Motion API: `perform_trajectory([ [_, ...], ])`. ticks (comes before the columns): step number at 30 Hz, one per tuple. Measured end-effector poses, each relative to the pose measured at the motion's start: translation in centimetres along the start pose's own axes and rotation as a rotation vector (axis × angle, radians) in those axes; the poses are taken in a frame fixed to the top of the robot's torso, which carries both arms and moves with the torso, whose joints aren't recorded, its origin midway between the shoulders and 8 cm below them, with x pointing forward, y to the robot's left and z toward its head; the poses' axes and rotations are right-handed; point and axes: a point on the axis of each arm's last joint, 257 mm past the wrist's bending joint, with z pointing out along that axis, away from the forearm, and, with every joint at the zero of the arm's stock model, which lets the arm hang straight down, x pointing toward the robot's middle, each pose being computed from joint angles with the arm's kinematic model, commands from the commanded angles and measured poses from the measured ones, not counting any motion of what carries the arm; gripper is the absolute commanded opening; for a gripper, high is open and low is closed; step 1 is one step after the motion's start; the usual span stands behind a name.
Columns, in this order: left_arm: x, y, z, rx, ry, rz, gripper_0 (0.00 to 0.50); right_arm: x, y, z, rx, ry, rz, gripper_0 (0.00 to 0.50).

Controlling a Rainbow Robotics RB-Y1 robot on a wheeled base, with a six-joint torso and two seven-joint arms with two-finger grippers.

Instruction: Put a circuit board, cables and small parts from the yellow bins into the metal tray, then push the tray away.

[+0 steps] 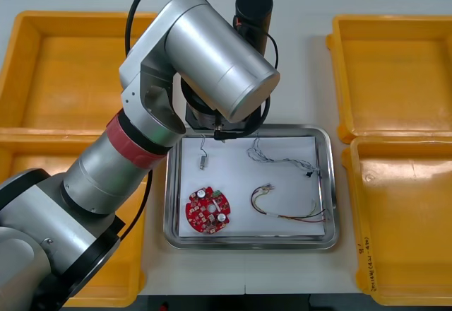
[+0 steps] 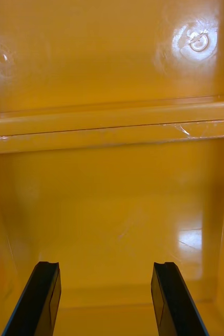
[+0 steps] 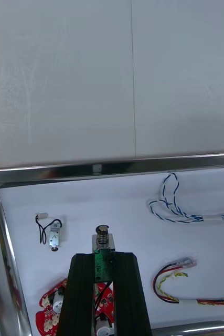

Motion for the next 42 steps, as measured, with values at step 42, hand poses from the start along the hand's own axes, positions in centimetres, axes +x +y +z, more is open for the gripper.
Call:
perform_trajectory([
  [42,5.4,1.2,8.5,0.004,0.046,-0.019,0.0,0.0,0.0,0.0,0.0,0.0,0.0,0.5],
])
